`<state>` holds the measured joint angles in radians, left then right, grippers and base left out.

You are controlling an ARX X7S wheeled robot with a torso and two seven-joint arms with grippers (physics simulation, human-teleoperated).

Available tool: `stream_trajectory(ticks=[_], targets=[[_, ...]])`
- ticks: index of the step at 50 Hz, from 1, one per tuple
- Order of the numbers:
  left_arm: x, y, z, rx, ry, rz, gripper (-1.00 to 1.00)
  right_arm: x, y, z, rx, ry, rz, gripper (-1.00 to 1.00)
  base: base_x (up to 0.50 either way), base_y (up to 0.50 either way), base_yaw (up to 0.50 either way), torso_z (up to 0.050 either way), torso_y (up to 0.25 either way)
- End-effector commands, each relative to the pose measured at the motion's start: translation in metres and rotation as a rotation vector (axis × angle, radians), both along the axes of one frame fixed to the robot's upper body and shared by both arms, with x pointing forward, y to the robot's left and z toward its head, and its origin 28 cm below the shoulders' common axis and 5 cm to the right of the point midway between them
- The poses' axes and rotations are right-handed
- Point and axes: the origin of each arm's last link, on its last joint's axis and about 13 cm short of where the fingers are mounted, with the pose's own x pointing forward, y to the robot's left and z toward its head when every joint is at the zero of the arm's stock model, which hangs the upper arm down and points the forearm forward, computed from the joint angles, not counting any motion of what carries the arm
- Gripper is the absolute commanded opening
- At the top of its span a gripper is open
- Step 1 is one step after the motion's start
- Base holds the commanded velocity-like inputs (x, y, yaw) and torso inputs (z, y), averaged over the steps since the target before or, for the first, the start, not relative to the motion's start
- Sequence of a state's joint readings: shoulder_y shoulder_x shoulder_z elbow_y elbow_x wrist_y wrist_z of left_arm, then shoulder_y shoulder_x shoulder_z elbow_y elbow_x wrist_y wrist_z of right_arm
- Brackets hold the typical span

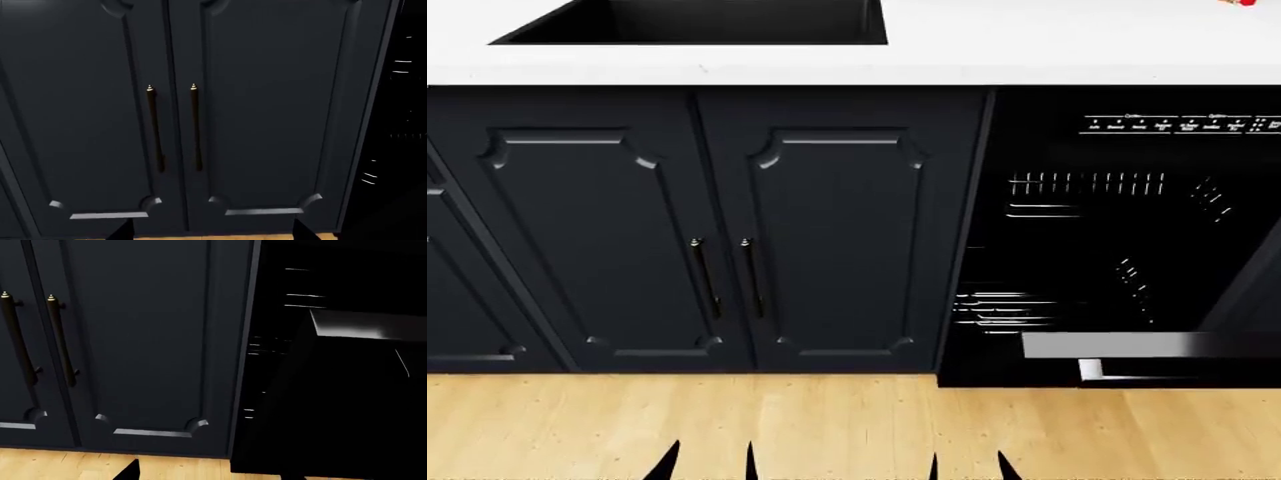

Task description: Close the dishwasher door

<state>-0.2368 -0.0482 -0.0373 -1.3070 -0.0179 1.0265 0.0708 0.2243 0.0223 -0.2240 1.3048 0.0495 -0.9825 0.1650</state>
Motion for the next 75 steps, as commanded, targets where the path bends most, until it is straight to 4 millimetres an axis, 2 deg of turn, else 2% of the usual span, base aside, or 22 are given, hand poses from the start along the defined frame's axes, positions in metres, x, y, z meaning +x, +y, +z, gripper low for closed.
stream_trajectory(ticks=[1,75], targets=[[0.0,0.0,0.0,0.0,0.0,0.0,1.0,-0.0003,0.0002,0.0,-0.003,-0.001,0.0,1.0,0.0,0.0,0.0,-0.05,0.0],[0.0,0.0,0.0,0.0,0.0,0.0,1.0,-0.0002,-0.0003,-0.0003,0.006,0.005,-0.003,1.0,0.0,0.0,0.0,-0.05,0.0]])
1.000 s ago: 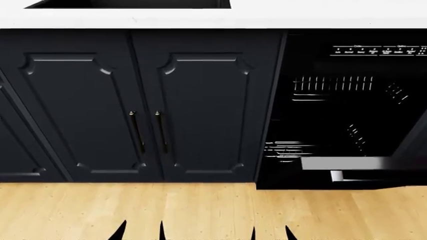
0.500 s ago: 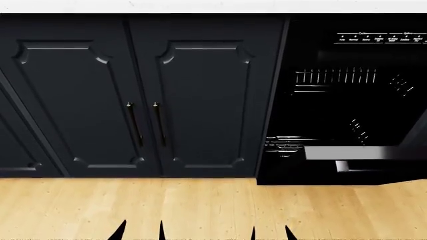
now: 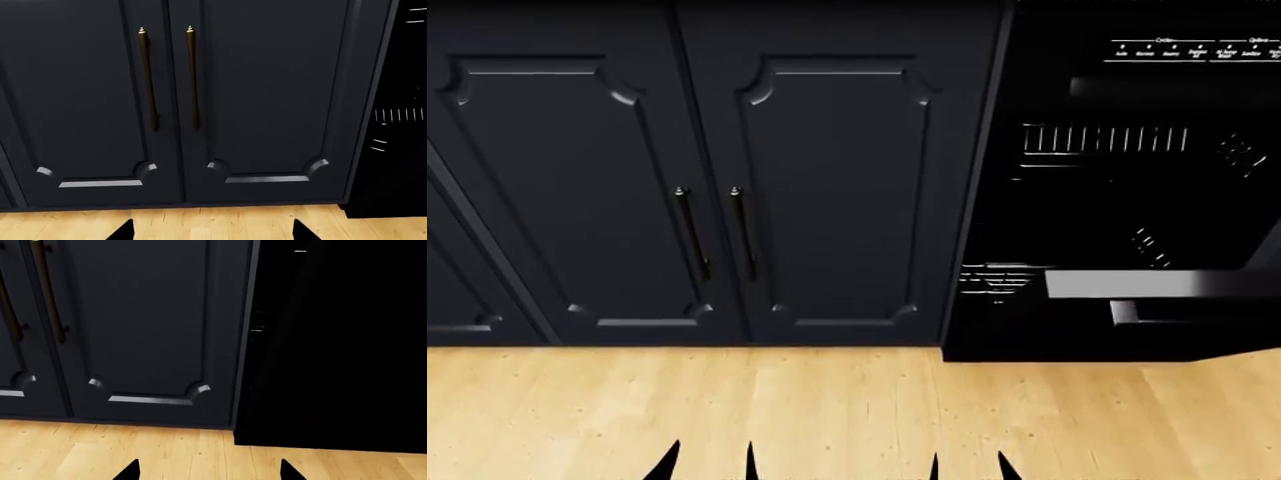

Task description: Close the dishwasher door

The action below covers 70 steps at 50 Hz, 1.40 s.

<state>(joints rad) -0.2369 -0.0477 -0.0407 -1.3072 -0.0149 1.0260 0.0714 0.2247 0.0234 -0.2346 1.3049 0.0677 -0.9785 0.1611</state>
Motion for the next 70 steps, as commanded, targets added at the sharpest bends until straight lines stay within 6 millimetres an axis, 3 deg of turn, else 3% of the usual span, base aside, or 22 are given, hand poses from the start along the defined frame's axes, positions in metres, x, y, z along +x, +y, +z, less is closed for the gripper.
stream_trajectory(ticks=[1,70], targets=[[0.0,0.0,0.0,0.0,0.0,0.0,1.0,-0.0002,0.0001,0.0,0.001,0.0,0.0,1.0,0.0,0.0,0.0,-0.05,0.0],[0.0,0.0,0.0,0.0,0.0,0.0,1.0,0.0006,-0.0003,-0.0002,0.003,0.007,-0.004,1.0,0.0,0.0,0.0,-0.05,0.0]])
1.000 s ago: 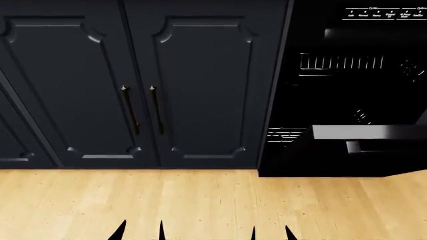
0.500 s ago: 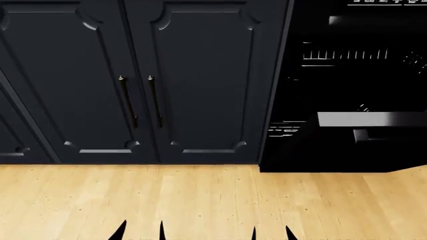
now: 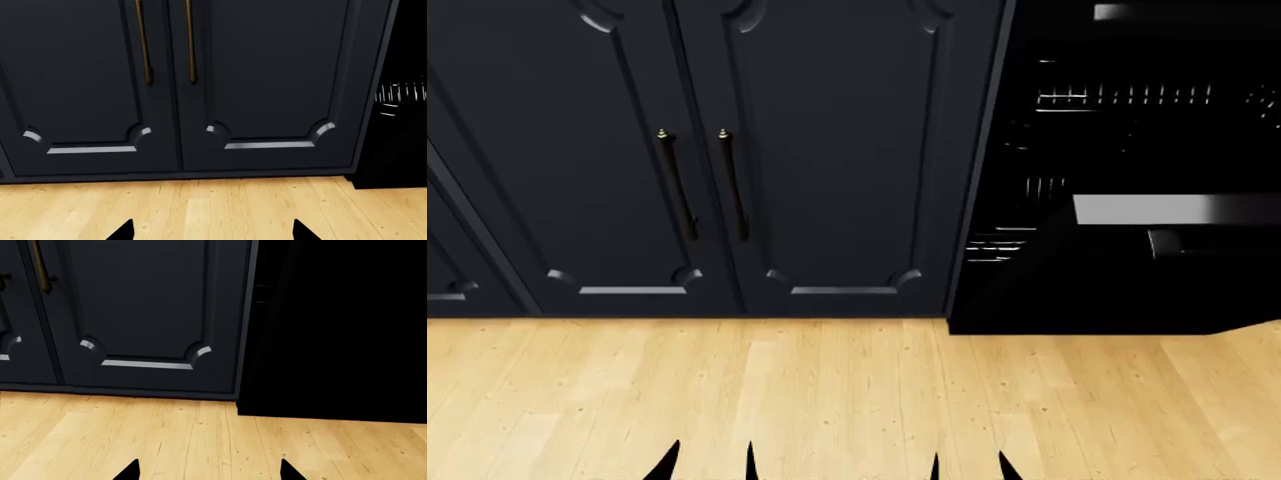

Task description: Close the dishwasher door

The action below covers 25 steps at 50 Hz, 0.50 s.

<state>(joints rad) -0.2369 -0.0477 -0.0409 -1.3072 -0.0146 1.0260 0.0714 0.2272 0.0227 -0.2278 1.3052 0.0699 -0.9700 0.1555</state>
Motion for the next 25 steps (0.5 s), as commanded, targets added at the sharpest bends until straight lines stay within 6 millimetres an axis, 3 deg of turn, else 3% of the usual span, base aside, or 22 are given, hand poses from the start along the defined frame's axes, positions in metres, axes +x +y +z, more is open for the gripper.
stream_trajectory(ticks=[1,25], targets=[[0.0005,0.0,-0.0001,-0.002,0.004,0.001,1.0,-0.0001,0.0001,0.0,0.001,0.0,0.0,1.0,0.0,0.0,0.0,-0.05,0.0],[0.0011,0.0002,-0.0002,-0.006,0.01,0.003,1.0,-0.0004,0.0001,0.0,0.001,-0.003,0.0,1.0,0.0,0.0,0.0,-0.05,0.0]])
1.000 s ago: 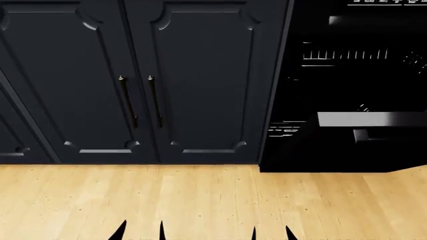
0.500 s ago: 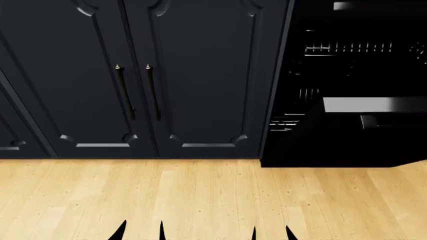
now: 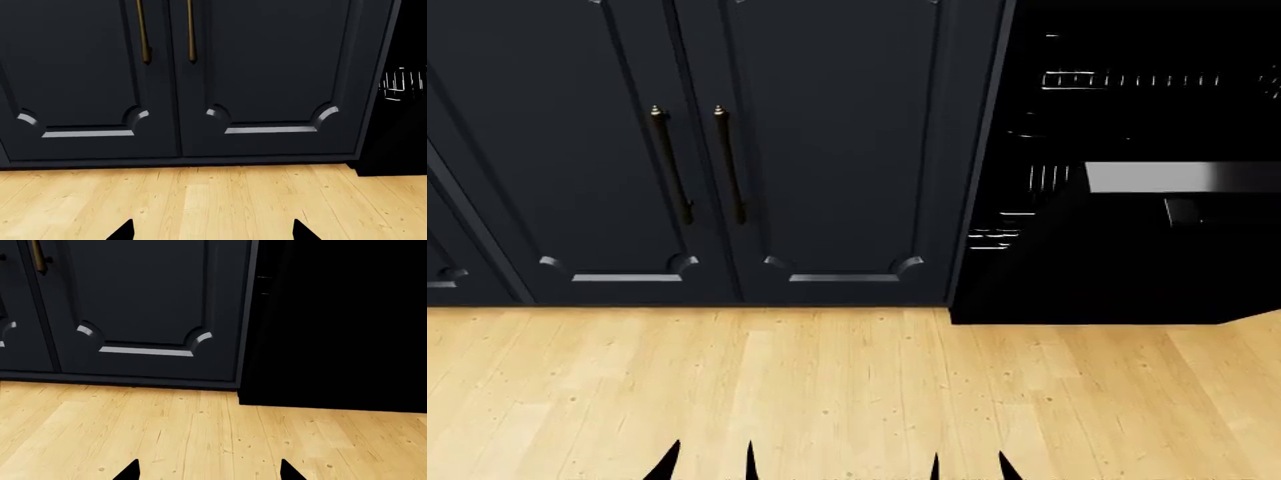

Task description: Close the dishwasher door

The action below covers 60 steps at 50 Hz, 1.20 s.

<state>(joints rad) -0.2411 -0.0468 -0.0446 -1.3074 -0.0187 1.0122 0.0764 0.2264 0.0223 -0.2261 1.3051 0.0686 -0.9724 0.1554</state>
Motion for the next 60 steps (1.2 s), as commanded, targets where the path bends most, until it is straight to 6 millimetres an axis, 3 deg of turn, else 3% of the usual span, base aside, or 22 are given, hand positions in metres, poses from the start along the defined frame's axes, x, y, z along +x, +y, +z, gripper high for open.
stream_trajectory(ticks=[1,60], targets=[[-0.0002,0.0001,-0.0001,0.0,0.001,0.001,1.0,-0.0003,0.0,0.0,0.0,-0.001,0.0,1.0,0.0,0.0,0.0,-0.05,0.0],[0.0005,-0.0004,-0.0002,0.0,0.006,0.0,1.0,0.0002,0.0,-0.0001,0.001,0.003,-0.002,1.0,0.0,0.0,0.0,-0.05,0.0]])
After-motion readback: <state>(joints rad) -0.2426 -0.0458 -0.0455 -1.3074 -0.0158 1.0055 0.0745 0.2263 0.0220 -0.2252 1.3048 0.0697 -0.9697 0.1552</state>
